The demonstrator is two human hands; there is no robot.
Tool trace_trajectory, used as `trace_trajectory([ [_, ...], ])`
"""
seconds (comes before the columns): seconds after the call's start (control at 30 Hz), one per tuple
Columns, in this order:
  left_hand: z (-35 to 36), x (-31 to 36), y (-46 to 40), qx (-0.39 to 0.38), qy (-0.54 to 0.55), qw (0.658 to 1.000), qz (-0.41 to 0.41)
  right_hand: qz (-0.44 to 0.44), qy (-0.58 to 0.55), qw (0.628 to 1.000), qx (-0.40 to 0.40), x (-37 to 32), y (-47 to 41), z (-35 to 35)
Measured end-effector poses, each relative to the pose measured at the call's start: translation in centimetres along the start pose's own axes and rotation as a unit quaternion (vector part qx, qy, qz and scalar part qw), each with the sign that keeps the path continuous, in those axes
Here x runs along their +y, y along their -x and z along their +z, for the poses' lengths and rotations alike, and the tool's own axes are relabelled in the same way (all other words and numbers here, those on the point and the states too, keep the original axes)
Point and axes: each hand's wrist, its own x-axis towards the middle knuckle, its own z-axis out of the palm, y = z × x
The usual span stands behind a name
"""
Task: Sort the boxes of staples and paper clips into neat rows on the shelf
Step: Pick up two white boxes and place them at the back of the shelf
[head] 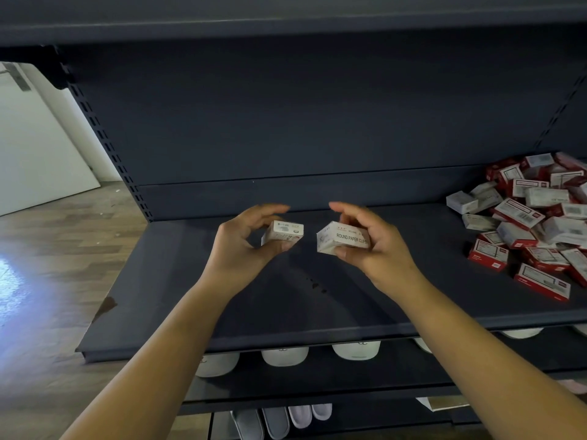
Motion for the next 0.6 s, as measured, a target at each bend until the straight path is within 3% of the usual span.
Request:
trace_trajectory([
  [0.6,0.06,-0.15,0.11,-0.002,0.007,1.0,0.018,-0.018,-0.006,0.999,0.026,-0.24,0.37,0.33],
])
